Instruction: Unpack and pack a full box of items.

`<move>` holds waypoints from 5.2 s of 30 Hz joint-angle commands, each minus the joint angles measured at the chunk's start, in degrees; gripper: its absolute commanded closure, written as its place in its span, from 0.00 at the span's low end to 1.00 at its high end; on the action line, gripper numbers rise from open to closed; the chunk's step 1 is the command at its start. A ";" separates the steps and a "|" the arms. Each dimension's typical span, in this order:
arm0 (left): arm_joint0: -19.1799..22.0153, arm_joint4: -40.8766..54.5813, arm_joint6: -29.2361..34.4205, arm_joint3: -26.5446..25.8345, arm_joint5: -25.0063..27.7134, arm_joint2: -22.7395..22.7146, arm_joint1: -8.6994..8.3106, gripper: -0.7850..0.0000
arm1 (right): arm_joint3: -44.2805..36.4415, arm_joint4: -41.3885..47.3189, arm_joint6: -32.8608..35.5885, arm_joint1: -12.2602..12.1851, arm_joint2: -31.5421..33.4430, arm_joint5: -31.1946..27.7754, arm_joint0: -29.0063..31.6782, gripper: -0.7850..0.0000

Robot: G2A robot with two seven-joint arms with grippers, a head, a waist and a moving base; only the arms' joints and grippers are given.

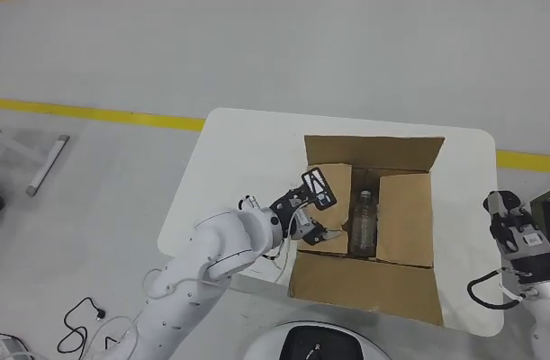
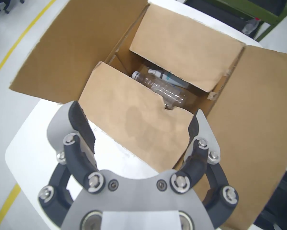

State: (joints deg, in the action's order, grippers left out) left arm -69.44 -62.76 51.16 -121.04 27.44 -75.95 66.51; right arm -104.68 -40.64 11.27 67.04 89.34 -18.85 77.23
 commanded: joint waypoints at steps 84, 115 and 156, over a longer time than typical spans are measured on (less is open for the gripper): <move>-19.08 -10.45 -32.71 -6.30 25.23 -7.38 -11.80 1.00 | -2.31 11.84 9.55 -1.82 7.74 0.15 3.12 1.00; -1.01 -25.66 -15.62 1.31 -11.58 13.22 -7.67 0.00 | 3.18 7.80 13.40 -1.76 0.28 6.28 -0.06 1.00; -3.35 -31.05 -11.58 2.90 -13.28 10.75 -5.43 0.00 | 0.35 8.37 14.80 -2.32 -1.30 11.87 -10.07 1.00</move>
State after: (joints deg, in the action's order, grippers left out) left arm -72.73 -93.65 39.53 -118.08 14.15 -65.26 61.02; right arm -105.24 -32.09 25.64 64.61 89.28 -8.10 70.72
